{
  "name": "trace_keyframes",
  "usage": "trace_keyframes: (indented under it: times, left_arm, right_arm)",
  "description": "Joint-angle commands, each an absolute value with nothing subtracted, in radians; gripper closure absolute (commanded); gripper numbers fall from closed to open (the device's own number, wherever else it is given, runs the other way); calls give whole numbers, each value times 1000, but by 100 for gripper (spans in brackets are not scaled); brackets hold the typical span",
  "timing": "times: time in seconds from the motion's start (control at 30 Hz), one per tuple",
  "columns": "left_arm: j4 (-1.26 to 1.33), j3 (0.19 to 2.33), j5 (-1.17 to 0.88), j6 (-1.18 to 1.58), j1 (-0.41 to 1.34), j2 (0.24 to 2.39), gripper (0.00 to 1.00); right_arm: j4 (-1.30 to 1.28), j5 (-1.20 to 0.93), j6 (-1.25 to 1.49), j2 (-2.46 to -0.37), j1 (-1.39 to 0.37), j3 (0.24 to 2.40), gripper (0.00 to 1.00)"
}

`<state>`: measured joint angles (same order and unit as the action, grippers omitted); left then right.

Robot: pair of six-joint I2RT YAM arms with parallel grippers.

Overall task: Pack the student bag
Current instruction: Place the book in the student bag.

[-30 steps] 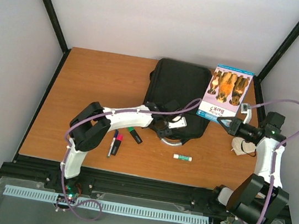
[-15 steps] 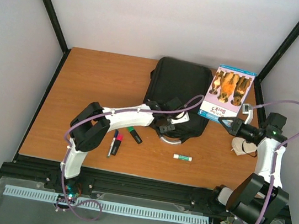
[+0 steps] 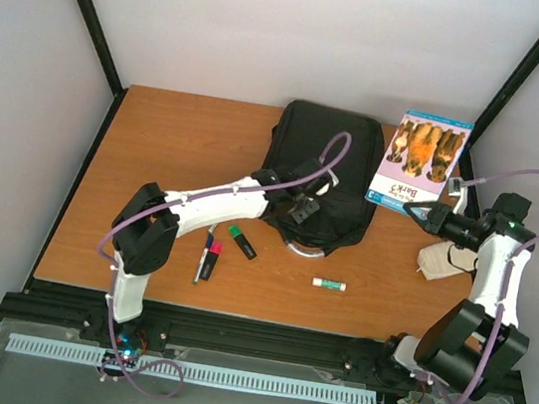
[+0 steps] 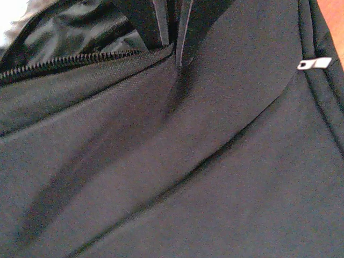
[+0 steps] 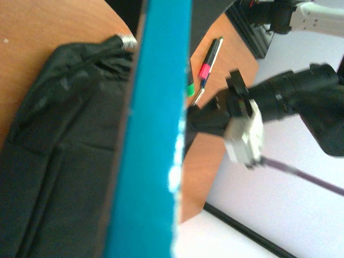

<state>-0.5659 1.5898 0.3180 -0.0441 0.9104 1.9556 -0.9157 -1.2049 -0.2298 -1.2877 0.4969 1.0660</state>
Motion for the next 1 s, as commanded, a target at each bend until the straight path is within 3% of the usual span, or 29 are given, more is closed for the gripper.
trace_keyframes:
  times: [0.0, 0.43, 0.73, 0.97]
  left_arm:
    - [-509, 1591, 340, 172, 831, 1854, 99]
    - [-492, 1434, 350, 302, 788, 1740, 99]
    - [-466, 1351, 301, 367, 788, 1688, 99]
    - [-440, 1337, 244, 390, 789, 1687, 99]
  right_arm:
    - [-1101, -1221, -377, -1351, 471, 1089, 97]
    - [-768, -977, -135, -1498, 268, 1066, 97]
    - [-644, -1063, -47, -1802, 93, 1219, 97]
    - [-684, -1115, -22, -1754, 77, 1340, 97]
